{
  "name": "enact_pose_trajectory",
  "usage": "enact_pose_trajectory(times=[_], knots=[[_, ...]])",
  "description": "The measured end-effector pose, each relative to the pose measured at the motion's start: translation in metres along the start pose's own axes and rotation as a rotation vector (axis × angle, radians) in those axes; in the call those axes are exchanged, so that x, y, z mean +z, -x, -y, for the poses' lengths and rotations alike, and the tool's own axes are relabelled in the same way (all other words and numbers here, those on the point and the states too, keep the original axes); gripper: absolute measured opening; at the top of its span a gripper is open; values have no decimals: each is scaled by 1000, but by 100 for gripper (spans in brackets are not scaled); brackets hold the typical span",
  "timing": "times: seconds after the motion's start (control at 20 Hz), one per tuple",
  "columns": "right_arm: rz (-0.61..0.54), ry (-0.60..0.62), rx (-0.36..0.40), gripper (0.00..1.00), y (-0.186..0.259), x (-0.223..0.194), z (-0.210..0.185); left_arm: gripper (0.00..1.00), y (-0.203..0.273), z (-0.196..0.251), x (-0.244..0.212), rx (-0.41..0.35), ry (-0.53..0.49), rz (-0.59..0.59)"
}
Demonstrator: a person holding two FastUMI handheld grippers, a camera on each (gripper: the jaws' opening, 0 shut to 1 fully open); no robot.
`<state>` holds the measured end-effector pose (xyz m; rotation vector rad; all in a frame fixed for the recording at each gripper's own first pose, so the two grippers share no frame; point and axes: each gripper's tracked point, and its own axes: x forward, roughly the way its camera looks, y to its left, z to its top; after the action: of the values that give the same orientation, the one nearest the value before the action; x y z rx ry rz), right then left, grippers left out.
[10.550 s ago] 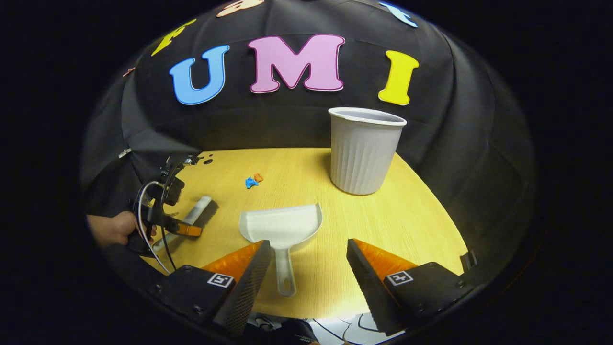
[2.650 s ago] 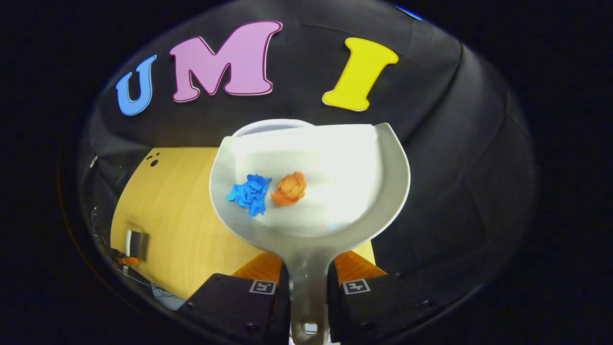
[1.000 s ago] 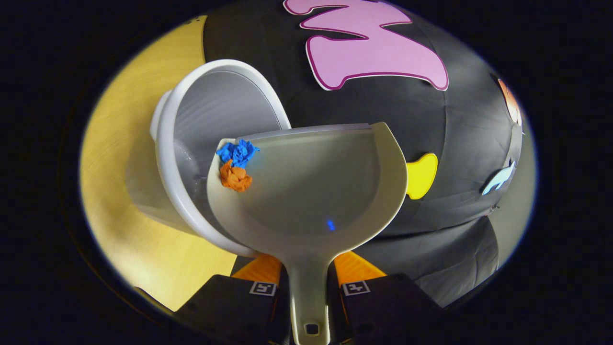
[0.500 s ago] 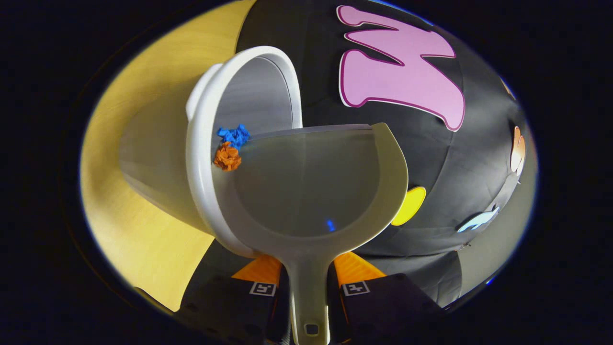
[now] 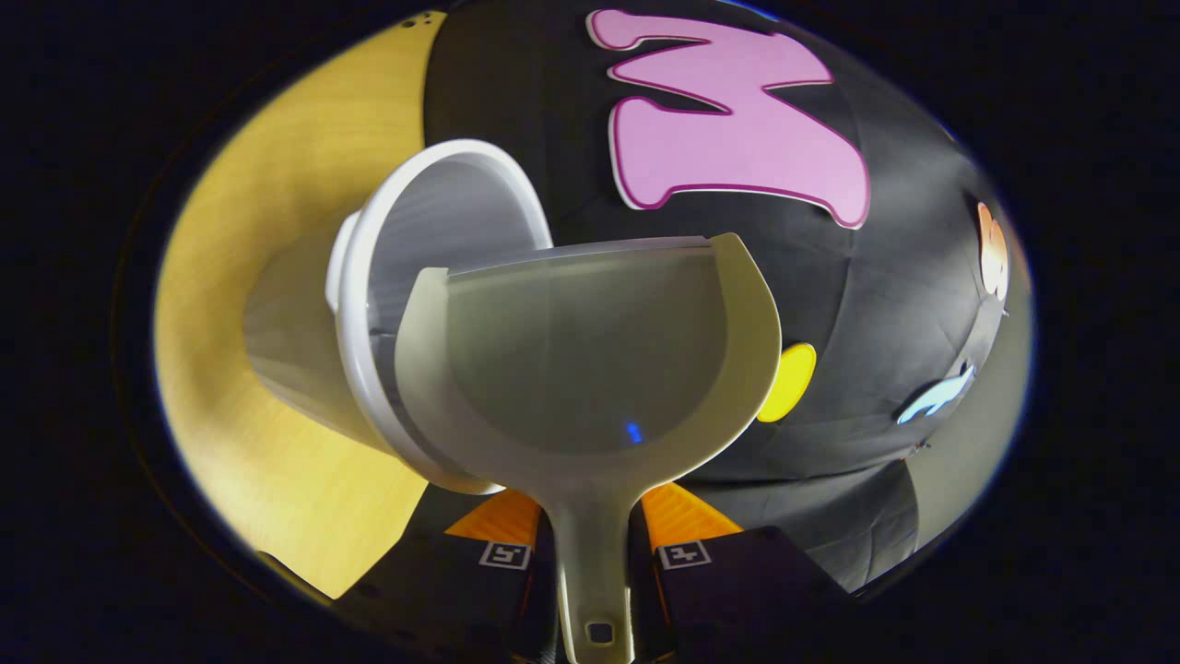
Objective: Pick up the small broom and dustpan from the desktop, sweep the trash into the dustpan with the broom, and then empty the trash into the garbage bin.
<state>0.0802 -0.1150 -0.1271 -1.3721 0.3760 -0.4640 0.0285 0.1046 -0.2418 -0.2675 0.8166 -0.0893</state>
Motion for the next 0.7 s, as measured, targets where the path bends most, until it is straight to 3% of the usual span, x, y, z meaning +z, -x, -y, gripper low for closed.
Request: enact_pose_trajectory(times=[0.15, 0.4, 0.7], knots=[[0, -146, 10, 35, 19, 3, 20, 28, 1, 8, 10, -23, 14, 26], [99, -346, -23, 39, 76, 23, 59, 28, 2, 19, 17, -41, -10, 44], [164, -560, 135, 35, 145, 56, 20, 28, -9, 29, 15, -60, -47, 31]])
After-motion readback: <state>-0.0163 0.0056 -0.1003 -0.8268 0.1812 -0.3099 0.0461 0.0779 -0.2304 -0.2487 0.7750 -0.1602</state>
